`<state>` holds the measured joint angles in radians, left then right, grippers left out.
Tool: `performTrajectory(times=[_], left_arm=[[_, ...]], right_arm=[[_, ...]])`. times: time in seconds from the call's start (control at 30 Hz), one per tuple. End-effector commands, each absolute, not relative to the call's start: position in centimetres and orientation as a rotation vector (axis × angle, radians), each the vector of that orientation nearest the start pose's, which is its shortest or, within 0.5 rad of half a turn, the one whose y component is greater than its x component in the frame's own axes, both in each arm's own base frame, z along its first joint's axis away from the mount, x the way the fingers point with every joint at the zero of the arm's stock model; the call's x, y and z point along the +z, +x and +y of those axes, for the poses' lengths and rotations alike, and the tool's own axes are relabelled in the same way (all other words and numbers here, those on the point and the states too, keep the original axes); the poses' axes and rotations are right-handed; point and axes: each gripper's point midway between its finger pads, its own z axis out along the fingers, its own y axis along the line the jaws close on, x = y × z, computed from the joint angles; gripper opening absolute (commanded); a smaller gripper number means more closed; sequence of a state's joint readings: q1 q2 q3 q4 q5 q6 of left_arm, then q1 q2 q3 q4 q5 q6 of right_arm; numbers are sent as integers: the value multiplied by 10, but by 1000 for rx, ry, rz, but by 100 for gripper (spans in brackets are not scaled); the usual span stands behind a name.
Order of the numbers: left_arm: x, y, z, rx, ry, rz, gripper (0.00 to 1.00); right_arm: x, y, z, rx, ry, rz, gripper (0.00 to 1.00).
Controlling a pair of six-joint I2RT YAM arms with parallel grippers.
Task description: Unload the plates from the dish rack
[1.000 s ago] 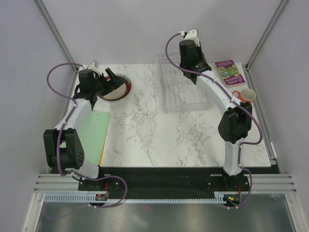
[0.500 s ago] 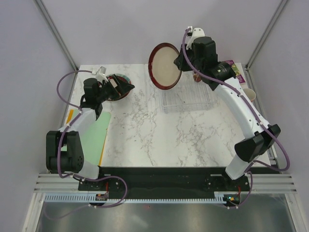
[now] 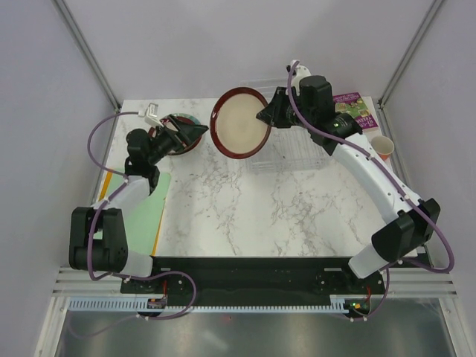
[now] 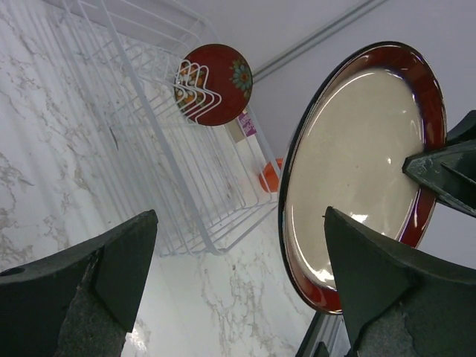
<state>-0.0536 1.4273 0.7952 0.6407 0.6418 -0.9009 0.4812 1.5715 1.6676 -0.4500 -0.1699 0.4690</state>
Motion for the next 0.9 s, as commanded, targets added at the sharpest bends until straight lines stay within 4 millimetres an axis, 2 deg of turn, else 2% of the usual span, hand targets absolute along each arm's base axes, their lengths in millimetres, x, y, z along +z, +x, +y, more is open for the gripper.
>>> performTrajectory(times=[0.0,0.03,0.17,0.3,0.37,0.47,0.6,0.7,0.8,0.83,0.87], left_arm=[[281,388,-173,-1329,-96,1610,100],[279,388,-176,-1335,-93,1612,100],[271,387,-185,-1366,-93,1611,100],[275,388,-194,-1408,-80,1593,99],[281,389,-198,-1425,-65,1575,95],[283,392,-201,-1434,-57,1572,86],[283,395,-205,-1451,-39,1572,78],[286,393,-208,-1474,-21,1559,59],[282,393,-207,-1479,-37,1569,11],[279,393,-207,-1478,-44,1575,2],[278,393,-207,-1474,-42,1576,2]], right_arm=[[452,380,269,1009,-124,1636,0],[444,380,270,1015,-117,1649,0],[439,376,274,1061,-112,1650,0],[433,375,277,1084,-115,1657,0],[430,375,279,1097,-115,1665,0],[426,374,281,1112,-111,1667,0],[416,373,285,1141,-112,1688,0],[410,373,287,1155,-106,1695,0],[407,373,290,1175,-110,1698,0],[407,373,291,1179,-111,1697,0],[404,374,292,1182,-113,1705,0]])
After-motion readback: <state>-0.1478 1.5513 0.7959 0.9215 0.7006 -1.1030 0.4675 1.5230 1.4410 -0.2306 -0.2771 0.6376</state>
